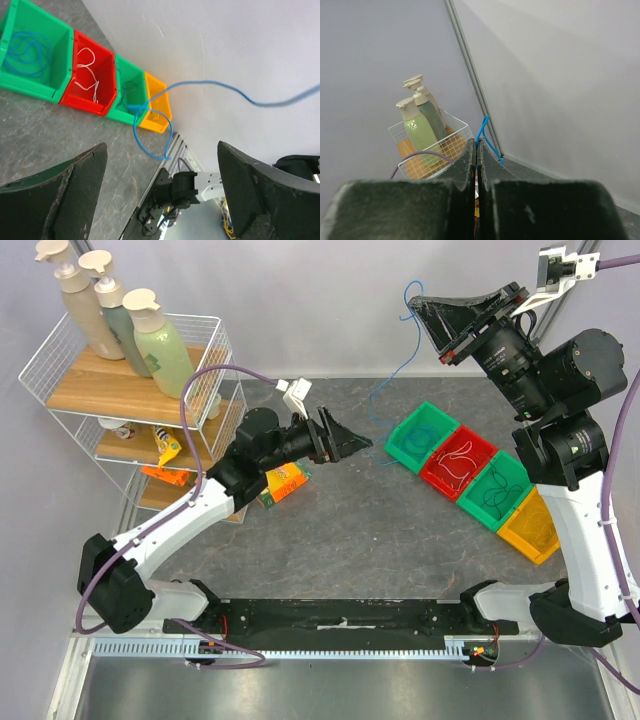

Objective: Untangle the cables

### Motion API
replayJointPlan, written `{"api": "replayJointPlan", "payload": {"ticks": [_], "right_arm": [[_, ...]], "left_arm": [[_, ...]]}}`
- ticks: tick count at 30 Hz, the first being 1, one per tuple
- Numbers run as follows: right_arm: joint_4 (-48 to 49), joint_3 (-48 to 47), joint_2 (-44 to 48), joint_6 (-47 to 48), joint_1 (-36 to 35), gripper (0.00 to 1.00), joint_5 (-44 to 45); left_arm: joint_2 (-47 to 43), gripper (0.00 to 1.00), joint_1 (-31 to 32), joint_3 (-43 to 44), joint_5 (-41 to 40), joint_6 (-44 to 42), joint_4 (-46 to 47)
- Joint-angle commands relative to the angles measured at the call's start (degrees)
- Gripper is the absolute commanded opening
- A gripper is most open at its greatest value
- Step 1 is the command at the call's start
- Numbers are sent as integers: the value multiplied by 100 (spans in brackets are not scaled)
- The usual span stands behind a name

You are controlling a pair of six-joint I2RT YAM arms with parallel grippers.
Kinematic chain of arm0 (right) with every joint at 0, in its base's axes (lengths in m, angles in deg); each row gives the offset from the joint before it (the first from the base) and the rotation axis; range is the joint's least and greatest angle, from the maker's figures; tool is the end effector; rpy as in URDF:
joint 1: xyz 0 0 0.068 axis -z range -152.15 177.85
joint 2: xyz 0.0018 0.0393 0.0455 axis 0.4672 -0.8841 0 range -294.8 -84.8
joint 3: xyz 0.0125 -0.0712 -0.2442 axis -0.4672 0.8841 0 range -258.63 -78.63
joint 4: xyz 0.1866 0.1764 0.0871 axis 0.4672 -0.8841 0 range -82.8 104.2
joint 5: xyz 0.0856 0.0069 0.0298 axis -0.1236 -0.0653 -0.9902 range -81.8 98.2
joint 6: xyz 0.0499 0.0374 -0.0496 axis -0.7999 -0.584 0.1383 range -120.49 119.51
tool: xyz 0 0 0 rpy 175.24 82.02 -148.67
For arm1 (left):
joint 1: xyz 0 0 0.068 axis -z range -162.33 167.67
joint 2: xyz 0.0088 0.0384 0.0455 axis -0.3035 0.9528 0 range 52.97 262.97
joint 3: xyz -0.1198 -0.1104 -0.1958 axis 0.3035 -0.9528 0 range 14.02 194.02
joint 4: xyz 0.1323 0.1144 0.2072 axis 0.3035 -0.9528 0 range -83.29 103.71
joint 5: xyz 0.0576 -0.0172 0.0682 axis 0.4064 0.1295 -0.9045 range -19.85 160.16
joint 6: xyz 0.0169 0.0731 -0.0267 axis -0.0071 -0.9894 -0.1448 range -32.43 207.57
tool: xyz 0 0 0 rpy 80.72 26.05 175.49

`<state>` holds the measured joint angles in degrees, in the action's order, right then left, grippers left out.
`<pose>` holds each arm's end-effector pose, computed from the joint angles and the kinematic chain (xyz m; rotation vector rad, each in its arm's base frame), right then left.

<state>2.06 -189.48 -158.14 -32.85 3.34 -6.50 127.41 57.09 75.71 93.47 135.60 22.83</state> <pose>0.2134 0.1164 0.6116 -0.1592 1.1927 1.0214 0.2557 -0.2452 0.3433 0.2151 1.8427 -1.4530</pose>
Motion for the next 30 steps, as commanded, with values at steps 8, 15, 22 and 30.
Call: {"api": "replayJointPlan", "payload": {"ticks": [8, 15, 22, 30], "right_arm": [[133, -60, 65, -51, 17, 0, -95], [133, -25, 101, -34, 17, 0, -51], [151, -60, 74, -42, 25, 0, -68], [151, -112, 22, 1, 25, 0, -51]], "left_arm": [[941, 59, 92, 642, 393, 655, -322], [1222, 64, 127, 783, 684, 699, -491], [1460, 70, 119, 1020, 692, 681, -877], [890, 69, 338, 950, 0, -152, -1211]]}}
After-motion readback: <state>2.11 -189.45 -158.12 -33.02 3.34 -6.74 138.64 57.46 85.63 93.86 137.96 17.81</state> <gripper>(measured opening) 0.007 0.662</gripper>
